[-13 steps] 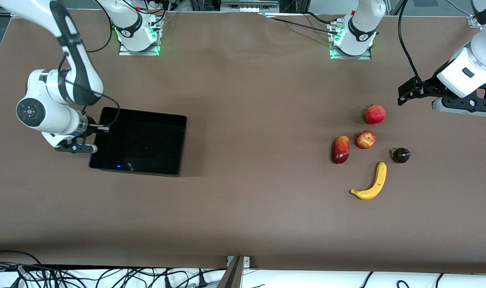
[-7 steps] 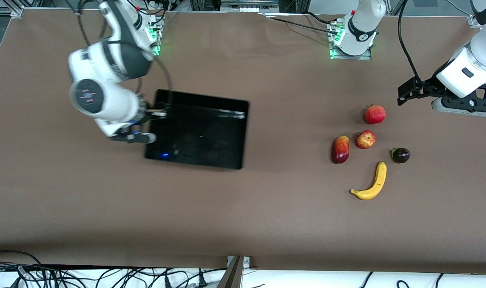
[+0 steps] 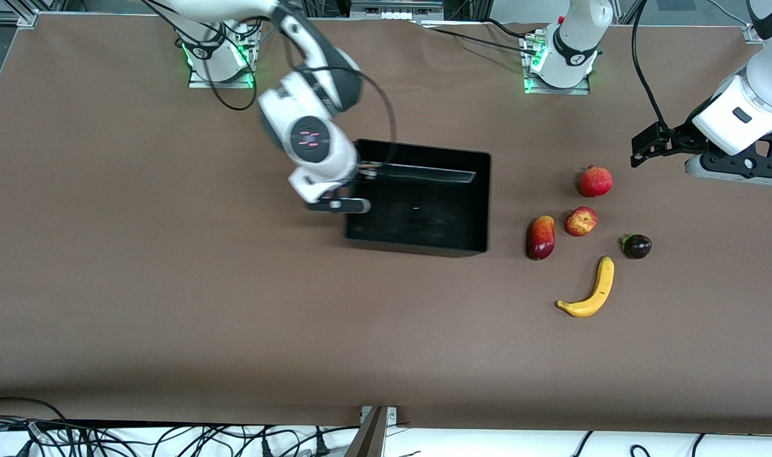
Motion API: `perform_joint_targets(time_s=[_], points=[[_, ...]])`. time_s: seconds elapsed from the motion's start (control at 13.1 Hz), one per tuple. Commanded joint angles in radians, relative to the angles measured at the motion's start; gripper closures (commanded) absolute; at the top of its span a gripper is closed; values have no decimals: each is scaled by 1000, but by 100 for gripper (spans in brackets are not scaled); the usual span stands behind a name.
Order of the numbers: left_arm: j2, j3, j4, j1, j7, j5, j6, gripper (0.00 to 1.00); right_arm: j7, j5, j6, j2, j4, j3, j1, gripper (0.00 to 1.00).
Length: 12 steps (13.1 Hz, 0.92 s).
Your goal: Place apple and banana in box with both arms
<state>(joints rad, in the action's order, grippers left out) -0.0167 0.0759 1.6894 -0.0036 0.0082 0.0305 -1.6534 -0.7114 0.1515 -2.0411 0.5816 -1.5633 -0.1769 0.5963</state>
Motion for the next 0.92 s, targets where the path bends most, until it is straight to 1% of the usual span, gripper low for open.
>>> perform_joint_targets(time_s=[0.0, 0.08, 0.15, 0.23, 0.31, 0.38, 0.54, 0.61, 0.77, 0.84], points=[[12, 2, -27, -3, -1, -26, 6, 0, -10, 20, -75, 113, 104, 11, 57, 100], [12, 2, -27, -3, -1, -26, 4, 0, -11, 22, -111, 122, 105, 11, 62, 96], [12, 2, -27, -3, -1, -26, 6, 0, 1, 20, -135, 127, 105, 11, 62, 12], [12, 2, -27, -3, -1, -26, 6, 0, 13, 16, -129, 120, 109, 14, 57, 0], [12, 1, -27, -3, -2, -26, 6, 0, 10, 22, -117, 92, 111, 16, 45, 0], [12, 1, -27, -3, -2, -26, 6, 0, 18, 16, -88, 57, 111, 17, 10, 0], [12, 1, -27, -3, -2, -26, 6, 0, 65, 5, 29, -36, 111, 23, -39, 0], [12, 2, -27, -3, -4, -26, 6, 0, 114, -1, 86, -93, 109, 58, -62, 0], [14, -1, -27, -1, -2, -26, 6, 0, 223, -1, 252, -172, 109, 187, -69, 0], [14, -1, -25, -1, -2, -27, 6, 0, 239, -3, 318, -193, 109, 244, -69, 0]])
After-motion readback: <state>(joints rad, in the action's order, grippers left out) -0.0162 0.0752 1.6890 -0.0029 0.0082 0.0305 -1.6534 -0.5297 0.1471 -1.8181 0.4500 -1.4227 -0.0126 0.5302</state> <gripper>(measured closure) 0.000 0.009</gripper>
